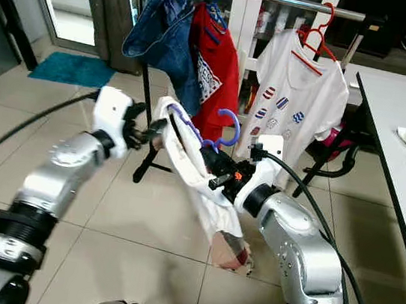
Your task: Hang hanger
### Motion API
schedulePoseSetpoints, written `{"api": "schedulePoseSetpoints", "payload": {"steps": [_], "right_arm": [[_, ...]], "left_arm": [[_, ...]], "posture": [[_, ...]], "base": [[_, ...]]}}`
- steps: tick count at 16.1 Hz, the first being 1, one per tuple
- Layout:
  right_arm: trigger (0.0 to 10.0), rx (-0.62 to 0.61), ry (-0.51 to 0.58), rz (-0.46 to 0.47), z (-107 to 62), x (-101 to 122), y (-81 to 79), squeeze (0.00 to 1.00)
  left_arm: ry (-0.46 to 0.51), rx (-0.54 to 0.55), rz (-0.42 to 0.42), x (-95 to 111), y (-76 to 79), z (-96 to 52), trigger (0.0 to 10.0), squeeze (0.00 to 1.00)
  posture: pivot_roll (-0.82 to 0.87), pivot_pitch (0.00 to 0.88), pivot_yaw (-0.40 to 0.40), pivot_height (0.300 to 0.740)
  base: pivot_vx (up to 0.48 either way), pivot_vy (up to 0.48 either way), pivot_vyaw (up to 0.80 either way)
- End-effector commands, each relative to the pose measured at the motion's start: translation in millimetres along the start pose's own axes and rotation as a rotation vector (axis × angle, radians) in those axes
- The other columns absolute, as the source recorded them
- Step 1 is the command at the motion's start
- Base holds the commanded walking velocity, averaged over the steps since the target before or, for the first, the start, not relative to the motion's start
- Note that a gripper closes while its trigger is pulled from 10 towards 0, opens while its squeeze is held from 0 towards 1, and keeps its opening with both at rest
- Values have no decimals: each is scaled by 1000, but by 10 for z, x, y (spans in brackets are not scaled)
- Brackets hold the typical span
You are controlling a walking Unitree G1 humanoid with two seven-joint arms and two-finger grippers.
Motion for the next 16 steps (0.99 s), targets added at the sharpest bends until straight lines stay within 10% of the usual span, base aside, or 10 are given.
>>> {"api": "schedulePoseSetpoints", "payload": {"steps": [1, 7, 8, 10, 16], "right_arm": [[10000, 32, 23, -11, -2, 79, -71, 0], [10000, 63, 22, 1, 24, 106, -96, 0], [10000, 73, 18, 0, 25, 109, -100, 0], [10000, 89, 16, 0, 25, 117, -123, 0], [10000, 131, 4, 1, 2, 110, -193, 0]], "left_arm": [[33, -7, 21, 88, 23, 8, 10000, 0], [-3, 57, 39, 26, 100, 5, 8745, 0], [-11, 86, 30, 11, 78, 12, 2471, 0], [-13, 74, 11, -5, 92, 27, 0, 0], [-41, 75, 11, -22, 47, 96, 0, 0]], "posture": [[-2, 0, 70, 740], [4, 0, 65, 740], [5, 0, 56, 740], [3, 0, 55, 740], [-5, 0, 60, 740]], "base": [[0, 0, 0], [0, 0, 0], [0, 0, 0], [0, 0, 0], [0, 0, 0]]}}
Point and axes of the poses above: a point about 5 cm out from each wrist's last joint towards the gripper, its own z axis pointing out of the wrist towards the gripper, its own x axis along the axis of the wrist's last joint, y = z × x, the point moved 5 cm from there along z, pointing out of the wrist towards the gripper, and after that the axes turned 12 degrees about z, right-handed, at the moved point
